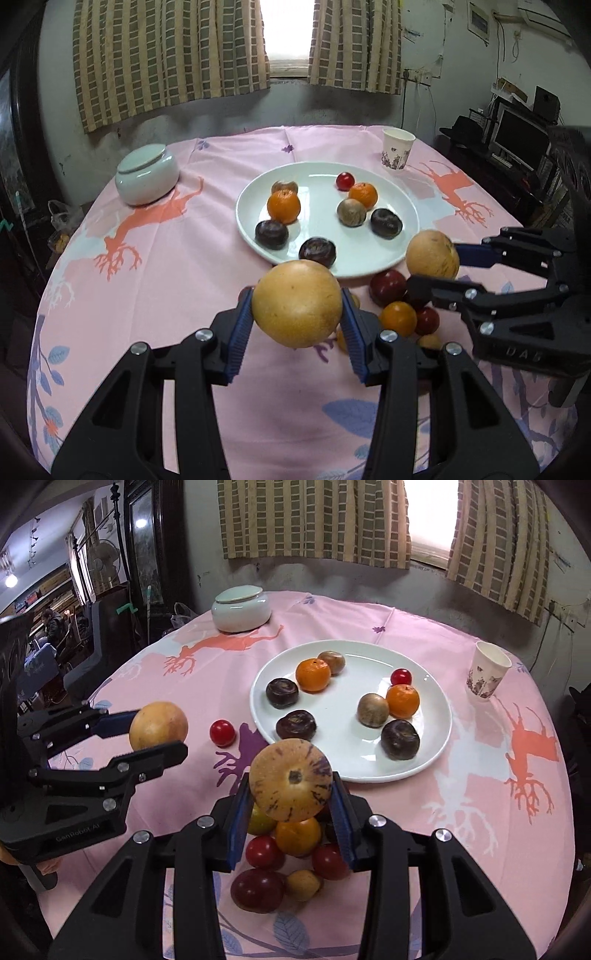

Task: Organize fruits
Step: 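Place both held fruits on the white plate and open both tools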

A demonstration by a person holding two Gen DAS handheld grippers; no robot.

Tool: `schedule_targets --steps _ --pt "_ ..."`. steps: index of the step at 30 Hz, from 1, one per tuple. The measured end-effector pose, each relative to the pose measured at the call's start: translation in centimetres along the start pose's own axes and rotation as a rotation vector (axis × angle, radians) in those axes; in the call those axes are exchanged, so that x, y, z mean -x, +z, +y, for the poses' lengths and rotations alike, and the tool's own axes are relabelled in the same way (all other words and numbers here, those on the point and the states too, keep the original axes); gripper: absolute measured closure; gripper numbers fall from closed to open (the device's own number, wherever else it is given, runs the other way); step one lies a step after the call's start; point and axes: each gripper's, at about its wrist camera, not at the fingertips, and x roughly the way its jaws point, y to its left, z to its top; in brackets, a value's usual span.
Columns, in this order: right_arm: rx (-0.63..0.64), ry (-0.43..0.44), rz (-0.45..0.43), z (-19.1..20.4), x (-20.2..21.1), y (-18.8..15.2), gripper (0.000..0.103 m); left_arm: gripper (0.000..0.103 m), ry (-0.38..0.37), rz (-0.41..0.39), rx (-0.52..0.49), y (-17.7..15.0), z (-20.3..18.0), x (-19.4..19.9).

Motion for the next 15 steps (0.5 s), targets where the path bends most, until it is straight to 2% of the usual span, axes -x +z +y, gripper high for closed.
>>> schedule_targets --steps 9,15 --pt "-0.112 -0.012 -0.038 -4.1 -1.4 1.4 0.062 0.057 0.000 0.005 0.022 4.9 -1.4 -5.4" --pt "-0.103 -0.038 0.011 -5.1 -4.9 2.5 0.062 0.056 0.009 0.053 0.066 6.8 -0.8 -10.0"
